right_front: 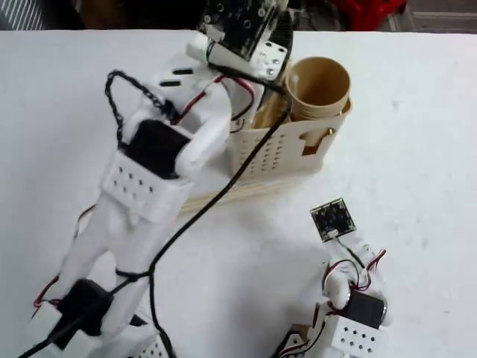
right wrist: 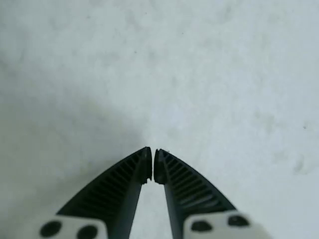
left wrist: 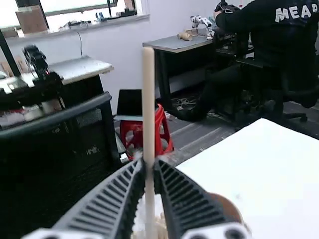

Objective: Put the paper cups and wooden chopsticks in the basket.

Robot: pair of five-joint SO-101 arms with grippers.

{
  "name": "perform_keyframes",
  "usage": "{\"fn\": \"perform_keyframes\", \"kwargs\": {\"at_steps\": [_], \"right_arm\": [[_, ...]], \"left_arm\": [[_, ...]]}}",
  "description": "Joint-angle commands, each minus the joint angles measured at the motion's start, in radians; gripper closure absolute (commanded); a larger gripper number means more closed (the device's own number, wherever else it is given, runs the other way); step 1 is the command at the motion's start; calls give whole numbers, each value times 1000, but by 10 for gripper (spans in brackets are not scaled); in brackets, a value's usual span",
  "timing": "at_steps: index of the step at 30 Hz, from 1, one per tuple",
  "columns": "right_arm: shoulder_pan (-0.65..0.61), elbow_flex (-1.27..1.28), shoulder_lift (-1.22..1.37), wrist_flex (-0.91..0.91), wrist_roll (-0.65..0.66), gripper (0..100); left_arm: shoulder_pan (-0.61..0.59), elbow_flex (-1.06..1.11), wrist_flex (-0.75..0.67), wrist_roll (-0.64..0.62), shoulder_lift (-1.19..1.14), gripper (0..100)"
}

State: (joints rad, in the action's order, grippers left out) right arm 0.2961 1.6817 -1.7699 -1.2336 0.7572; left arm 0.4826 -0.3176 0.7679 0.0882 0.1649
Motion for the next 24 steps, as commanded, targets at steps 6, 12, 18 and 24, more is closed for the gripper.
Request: {"fn": "perform_keyframes", "kwargs": {"at_steps": [6,12,18,24], "right_arm": [[-12,11,-5,-4,-2,967],[-12,11,-5,-4,-2,967],[-12,11,-5,-4,-2,967],[-12,11,-5,-4,-2,967]], "left_arm": [[-15,-63,72,-58,-5,902],[-93,-78,259,-34,10,902],[-286,-57,628,118,90,902],[-420,299,582,184,-48,902]]}}
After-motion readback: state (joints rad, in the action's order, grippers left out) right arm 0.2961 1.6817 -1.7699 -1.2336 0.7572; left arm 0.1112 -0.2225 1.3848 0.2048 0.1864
